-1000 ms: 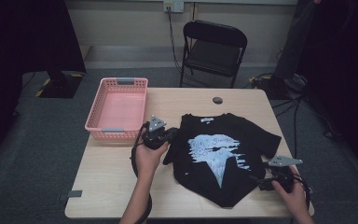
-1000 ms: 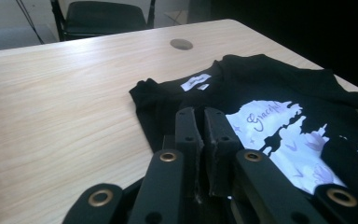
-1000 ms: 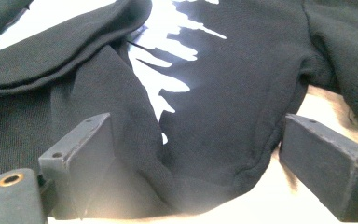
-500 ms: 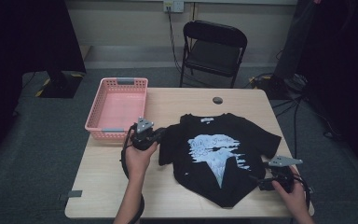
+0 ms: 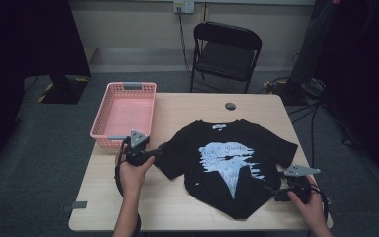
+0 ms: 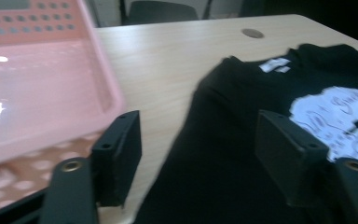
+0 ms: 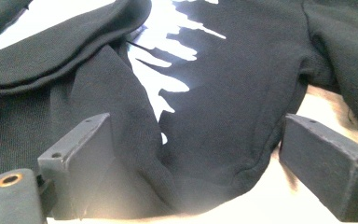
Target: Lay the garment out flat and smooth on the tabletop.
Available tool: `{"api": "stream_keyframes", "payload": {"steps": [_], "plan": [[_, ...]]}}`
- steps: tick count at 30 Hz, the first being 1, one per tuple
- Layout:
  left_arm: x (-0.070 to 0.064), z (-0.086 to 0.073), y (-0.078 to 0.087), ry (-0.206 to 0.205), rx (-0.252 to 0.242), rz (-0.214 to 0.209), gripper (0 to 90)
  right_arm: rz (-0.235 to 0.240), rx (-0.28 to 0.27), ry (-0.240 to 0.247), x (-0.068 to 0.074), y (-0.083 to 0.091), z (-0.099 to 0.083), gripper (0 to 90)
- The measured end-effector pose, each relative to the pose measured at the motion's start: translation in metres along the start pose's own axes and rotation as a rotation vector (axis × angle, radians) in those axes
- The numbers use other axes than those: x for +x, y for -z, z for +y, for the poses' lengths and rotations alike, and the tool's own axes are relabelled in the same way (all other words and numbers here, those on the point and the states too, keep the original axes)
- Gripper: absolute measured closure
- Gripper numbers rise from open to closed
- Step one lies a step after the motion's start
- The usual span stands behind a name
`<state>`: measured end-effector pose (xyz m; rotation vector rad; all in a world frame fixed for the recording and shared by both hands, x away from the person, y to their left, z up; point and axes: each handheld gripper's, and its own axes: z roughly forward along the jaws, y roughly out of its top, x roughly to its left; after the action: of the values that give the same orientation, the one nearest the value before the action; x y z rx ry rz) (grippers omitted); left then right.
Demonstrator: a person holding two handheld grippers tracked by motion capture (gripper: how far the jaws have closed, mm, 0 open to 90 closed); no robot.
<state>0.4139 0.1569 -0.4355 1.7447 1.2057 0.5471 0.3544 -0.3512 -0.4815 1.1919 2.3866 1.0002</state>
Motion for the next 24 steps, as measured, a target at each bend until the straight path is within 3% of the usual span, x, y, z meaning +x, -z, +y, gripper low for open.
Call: {"api": "stream_keyframes", "payload": {"steps": [8, 15, 24], "plan": [[-0.037, -0.010, -0.002, -0.088, 0.057, -0.103, 18.8, 0.000, 0.000, 0.000, 0.000, 0.000, 0.000, 9.3], [-0.070, -0.028, 0.000, -0.160, 0.090, -0.198, 18.0, 0.000, 0.000, 0.000, 0.000, 0.000, 0.000, 9.2], [-0.087, -0.051, -0.001, -0.205, 0.138, -0.222, 17.7, -0.001, 0.000, 0.000, 0.000, 0.000, 0.000, 9.2]]}}
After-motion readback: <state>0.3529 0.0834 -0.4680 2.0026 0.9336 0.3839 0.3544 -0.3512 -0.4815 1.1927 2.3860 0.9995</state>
